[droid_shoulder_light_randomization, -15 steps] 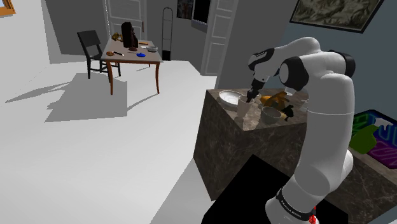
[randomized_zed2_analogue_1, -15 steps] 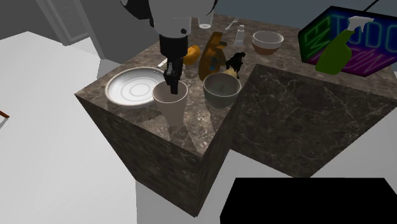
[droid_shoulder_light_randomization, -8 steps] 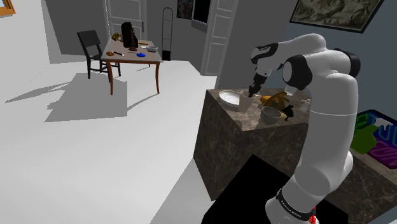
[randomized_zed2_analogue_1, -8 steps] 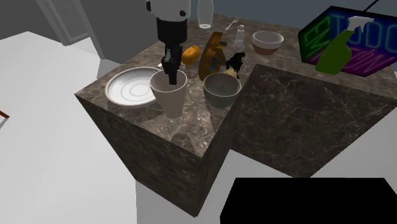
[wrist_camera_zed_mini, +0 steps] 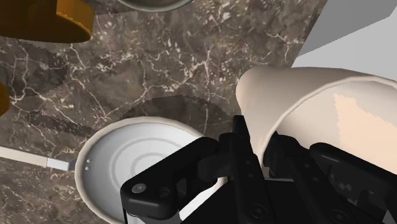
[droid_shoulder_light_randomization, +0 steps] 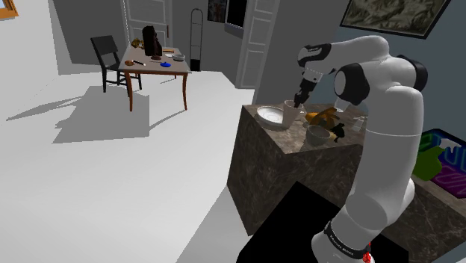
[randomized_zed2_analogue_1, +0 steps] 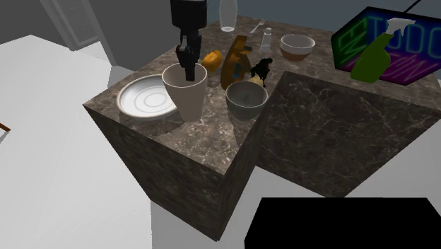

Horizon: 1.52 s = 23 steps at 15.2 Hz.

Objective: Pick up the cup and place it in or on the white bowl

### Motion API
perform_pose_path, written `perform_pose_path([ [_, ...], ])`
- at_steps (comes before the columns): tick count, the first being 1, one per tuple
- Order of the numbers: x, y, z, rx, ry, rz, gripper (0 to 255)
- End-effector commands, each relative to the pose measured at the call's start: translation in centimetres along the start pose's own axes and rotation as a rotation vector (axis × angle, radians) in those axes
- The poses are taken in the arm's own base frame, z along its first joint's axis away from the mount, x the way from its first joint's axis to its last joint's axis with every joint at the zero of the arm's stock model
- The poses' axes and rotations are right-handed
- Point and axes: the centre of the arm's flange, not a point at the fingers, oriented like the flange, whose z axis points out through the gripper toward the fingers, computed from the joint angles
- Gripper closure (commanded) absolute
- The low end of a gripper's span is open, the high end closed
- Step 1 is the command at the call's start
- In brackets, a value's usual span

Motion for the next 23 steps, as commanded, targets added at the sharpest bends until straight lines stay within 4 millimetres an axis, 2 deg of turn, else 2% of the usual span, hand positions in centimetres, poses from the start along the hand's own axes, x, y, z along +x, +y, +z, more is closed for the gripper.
perform_pose_path([
  [1, 0.0, -0.2, -1.1, 0.000, 0.000, 0.000, 255],
  [14, 0.3, -1.2, -7.6, 0.000, 0.000, 0.000, 255],
  [23, -8.6, 5.6, -11.6, 0.000, 0.000, 0.000, 255],
])
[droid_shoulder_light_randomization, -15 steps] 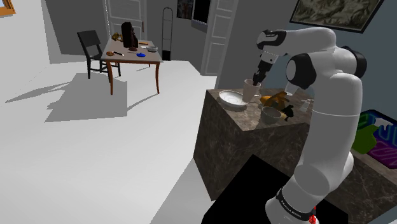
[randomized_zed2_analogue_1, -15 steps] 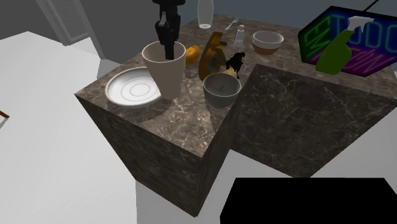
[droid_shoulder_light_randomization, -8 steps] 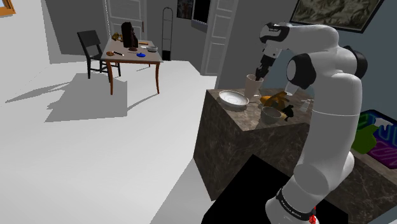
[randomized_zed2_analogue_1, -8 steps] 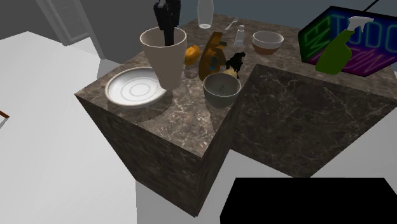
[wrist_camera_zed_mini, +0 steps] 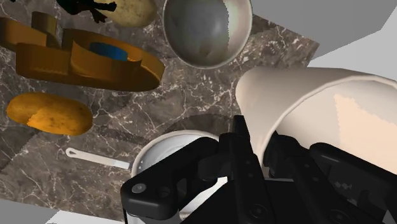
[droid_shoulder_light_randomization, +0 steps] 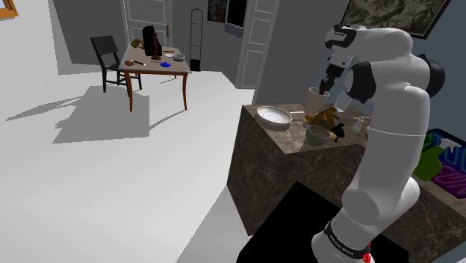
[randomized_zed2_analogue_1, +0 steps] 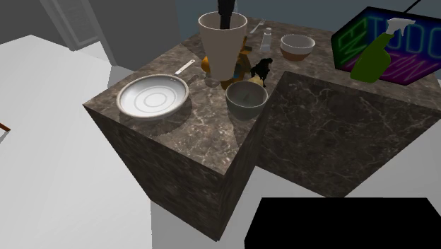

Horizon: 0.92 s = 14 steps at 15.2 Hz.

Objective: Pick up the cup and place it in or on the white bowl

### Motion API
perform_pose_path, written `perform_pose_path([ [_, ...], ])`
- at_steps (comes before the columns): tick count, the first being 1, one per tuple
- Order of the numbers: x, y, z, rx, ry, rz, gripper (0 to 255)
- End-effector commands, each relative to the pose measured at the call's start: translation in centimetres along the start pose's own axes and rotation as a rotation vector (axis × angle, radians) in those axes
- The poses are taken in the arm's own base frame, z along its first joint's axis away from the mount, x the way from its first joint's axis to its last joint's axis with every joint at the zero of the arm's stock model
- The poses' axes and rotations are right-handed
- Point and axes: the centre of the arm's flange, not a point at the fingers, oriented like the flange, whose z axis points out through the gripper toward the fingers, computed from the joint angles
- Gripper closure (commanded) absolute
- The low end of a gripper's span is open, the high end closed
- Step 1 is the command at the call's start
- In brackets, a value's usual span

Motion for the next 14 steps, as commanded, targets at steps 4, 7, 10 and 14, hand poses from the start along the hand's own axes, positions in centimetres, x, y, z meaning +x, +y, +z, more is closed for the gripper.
perform_pose_path([
  [4, -5.1, 3.8, -2.4, 0.000, 0.000, -0.001, 255],
  [7, -7.1, 5.3, -2.7, 0.000, 0.000, -0.001, 255],
  [10, -7.2, 5.6, -1.2, 0.000, 0.000, -0.001, 255],
  [14, -7.3, 5.9, 0.9, 0.000, 0.000, -0.001, 255],
])
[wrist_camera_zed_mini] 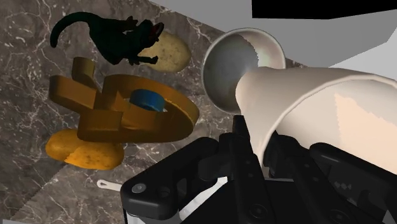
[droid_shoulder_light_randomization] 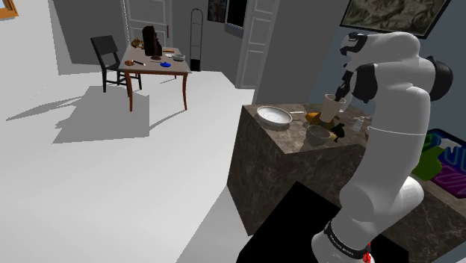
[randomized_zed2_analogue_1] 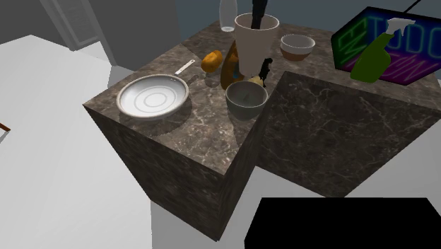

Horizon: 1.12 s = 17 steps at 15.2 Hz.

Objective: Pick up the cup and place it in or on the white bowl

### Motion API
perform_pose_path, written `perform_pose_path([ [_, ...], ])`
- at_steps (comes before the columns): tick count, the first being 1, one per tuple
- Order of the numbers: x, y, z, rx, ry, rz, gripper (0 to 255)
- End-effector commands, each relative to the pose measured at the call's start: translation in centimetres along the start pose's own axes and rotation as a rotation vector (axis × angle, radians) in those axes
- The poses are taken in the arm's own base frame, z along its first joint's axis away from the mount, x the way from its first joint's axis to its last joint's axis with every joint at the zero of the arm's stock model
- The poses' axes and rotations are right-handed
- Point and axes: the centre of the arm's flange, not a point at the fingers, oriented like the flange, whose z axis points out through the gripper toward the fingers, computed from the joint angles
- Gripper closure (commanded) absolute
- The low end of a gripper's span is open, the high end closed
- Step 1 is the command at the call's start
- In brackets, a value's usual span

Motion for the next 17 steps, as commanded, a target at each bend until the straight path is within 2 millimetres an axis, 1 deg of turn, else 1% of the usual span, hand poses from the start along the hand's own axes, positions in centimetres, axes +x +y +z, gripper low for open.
perform_pose_path([
  [1, 0.0, 0.2, 1.0, -0.001, 0.000, 0.000, 255],
  [13, -0.3, 1.2, 7.3, -0.001, 0.000, 0.000, 255],
  [17, -0.3, 1.2, 7.3, -0.001, 0.000, 0.000, 255],
])
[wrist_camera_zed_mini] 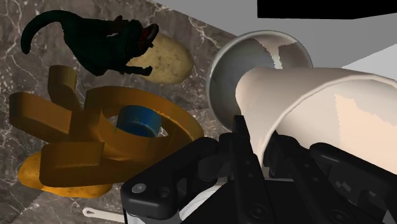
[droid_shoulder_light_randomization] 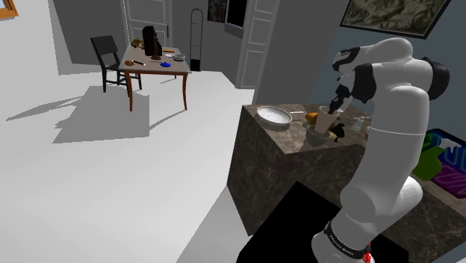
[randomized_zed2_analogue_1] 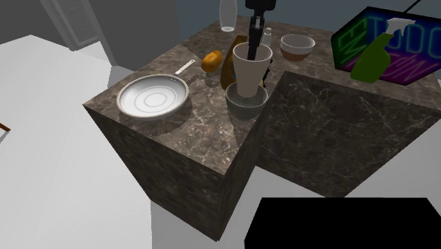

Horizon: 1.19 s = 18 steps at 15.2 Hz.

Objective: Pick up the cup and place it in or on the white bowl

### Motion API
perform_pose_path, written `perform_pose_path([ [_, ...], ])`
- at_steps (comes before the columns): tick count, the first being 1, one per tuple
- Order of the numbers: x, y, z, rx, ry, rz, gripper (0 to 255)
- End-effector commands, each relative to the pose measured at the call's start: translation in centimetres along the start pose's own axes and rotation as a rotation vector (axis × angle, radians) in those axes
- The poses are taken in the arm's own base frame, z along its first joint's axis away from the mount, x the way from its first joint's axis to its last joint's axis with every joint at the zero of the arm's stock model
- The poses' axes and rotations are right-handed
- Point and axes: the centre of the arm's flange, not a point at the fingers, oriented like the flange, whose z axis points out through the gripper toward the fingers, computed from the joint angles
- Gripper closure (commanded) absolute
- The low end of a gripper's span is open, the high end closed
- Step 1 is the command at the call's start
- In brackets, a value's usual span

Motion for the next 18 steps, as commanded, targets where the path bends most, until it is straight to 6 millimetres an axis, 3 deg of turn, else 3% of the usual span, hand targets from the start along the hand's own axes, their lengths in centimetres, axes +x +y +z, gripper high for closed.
perform_pose_path([
  [1, 0.0, 0.0, 0.0, 0.000, 0.000, 0.000, 255],
  [4, 0.0, 0.0, 0.0, 0.000, 0.000, 0.000, 255],
  [5, 0.0, 0.0, 0.0, 0.000, 0.000, 0.000, 0],
  [10, 0.0, 0.0, 0.0, 0.000, 0.000, 0.000, 0],
  [14, 0.0, 0.0, -5.0, 0.000, 0.000, 0.000, 0],
  [18, 0.0, 0.0, -5.0, 0.000, 0.000, 0.000, 0],
])
